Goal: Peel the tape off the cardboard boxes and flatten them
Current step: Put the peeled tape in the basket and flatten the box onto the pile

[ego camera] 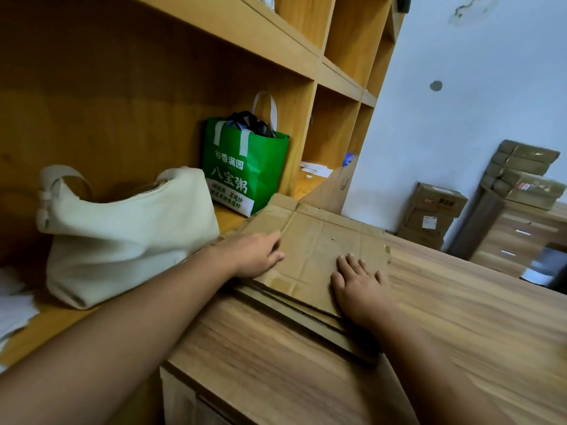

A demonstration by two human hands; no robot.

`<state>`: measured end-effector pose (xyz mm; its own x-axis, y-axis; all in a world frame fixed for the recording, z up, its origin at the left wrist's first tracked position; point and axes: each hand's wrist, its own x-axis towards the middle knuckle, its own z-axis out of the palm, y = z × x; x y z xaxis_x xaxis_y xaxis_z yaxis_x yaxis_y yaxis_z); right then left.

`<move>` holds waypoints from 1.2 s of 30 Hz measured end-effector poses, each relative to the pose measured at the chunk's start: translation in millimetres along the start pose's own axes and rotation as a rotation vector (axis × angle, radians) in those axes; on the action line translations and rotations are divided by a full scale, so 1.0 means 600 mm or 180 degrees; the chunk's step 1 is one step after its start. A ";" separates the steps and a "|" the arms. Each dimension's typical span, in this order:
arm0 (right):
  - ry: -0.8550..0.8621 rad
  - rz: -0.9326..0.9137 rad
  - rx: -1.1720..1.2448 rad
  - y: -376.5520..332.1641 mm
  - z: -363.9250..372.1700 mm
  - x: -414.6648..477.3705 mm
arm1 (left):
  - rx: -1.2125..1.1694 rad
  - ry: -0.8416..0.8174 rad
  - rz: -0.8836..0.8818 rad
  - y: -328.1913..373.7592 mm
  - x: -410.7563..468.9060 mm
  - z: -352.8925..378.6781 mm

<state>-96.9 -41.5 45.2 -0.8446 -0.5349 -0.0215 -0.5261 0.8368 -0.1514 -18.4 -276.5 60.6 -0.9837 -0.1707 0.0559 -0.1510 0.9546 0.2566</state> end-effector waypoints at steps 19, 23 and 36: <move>-0.0004 0.0047 0.0038 0.007 0.017 0.007 | 0.0118 -0.0134 0.0473 -0.027 0.009 0.033; 0.0001 0.0047 0.0046 0.007 0.017 0.006 | 0.0114 -0.0096 0.0449 -0.024 0.003 0.033; 0.0056 0.0034 0.0035 0.008 0.021 0.006 | 0.0249 -0.0064 0.0503 -0.018 0.000 0.030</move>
<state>-101.5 -40.8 31.8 -0.8518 -0.5238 -0.0057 -0.5161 0.8410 -0.1622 -18.4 -282.5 40.5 -0.9975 -0.0127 0.0699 -0.0006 0.9854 0.1703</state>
